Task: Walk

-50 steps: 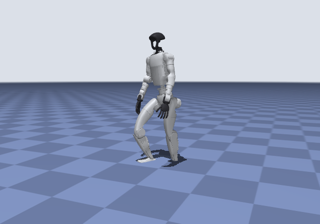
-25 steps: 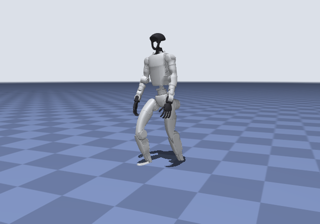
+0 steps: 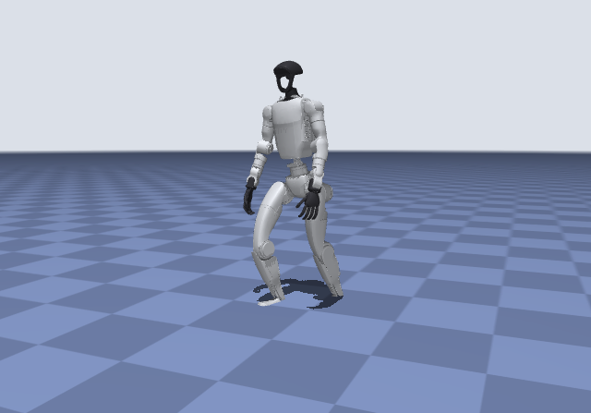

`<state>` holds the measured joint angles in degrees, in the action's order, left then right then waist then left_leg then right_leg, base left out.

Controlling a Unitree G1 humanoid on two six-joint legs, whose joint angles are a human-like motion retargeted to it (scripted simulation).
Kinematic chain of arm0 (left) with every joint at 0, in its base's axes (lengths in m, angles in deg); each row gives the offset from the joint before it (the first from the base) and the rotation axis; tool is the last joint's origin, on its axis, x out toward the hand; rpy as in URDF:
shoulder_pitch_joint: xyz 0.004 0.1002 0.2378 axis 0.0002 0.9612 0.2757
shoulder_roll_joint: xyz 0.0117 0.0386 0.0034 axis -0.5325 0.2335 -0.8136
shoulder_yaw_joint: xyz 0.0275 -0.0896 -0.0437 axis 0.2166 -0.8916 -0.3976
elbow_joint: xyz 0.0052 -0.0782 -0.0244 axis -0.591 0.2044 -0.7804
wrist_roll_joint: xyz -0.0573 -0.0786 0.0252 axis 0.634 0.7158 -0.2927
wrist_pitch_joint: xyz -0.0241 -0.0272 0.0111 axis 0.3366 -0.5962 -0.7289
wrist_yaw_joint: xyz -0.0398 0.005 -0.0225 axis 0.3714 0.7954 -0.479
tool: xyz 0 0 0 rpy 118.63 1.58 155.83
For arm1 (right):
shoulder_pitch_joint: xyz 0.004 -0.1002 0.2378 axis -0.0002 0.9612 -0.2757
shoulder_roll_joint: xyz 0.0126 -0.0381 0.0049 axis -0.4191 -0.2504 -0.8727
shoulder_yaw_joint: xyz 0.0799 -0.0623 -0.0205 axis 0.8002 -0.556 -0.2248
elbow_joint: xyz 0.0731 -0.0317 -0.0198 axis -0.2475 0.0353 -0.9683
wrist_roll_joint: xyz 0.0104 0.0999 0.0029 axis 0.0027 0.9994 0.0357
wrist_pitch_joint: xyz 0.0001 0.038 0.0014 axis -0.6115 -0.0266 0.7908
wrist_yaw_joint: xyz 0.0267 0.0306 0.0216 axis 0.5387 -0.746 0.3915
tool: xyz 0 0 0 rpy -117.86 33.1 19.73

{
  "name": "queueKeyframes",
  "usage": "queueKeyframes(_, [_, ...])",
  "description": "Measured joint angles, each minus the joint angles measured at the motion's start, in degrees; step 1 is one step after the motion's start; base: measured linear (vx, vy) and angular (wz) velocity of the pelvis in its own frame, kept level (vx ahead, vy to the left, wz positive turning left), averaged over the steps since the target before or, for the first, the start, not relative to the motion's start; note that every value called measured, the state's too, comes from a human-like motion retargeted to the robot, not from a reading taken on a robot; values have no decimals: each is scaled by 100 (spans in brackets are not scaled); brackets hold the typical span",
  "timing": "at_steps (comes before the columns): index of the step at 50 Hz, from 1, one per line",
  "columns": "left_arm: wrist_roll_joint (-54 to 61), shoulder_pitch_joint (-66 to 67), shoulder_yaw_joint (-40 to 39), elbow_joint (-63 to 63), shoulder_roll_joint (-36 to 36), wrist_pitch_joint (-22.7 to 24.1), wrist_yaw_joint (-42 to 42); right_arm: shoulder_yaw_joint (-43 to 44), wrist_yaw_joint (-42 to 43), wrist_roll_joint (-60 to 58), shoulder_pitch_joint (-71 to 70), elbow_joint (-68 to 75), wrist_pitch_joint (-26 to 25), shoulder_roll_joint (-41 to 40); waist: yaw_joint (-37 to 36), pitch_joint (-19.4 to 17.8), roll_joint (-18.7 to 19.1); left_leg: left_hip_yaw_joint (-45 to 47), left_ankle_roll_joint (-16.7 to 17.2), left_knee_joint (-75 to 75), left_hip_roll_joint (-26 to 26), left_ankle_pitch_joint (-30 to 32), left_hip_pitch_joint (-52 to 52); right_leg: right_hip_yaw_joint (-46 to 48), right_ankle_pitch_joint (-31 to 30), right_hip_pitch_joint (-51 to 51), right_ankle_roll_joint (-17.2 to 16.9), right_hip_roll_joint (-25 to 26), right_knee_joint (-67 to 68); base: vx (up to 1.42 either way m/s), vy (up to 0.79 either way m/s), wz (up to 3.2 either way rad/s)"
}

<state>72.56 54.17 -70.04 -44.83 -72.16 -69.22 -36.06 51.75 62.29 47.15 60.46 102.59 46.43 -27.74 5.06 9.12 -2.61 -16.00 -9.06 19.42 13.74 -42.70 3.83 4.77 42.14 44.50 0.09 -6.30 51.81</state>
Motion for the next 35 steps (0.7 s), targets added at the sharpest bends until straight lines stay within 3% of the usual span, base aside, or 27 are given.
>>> queueKeyframes(18, [12, -289, 49, 211, -33, 129, 146, 39, 115, 72, -186, -55, 72, 35, 83, -14, -97, -36, -154, -194, 71, 10, 317, 10, -313, 398, -131, -211, 21, -4, 1, 8])
queueKeyframes(35, [-148, -471, -23, 89, -33, 151, 154, 243, 234, 177, -185, -106, 120, 31, 268, -131, -178, -187, -201, -104, 152, 24, 482, -627, -436, 818, -443, 61, 60, -1, 1, 14])
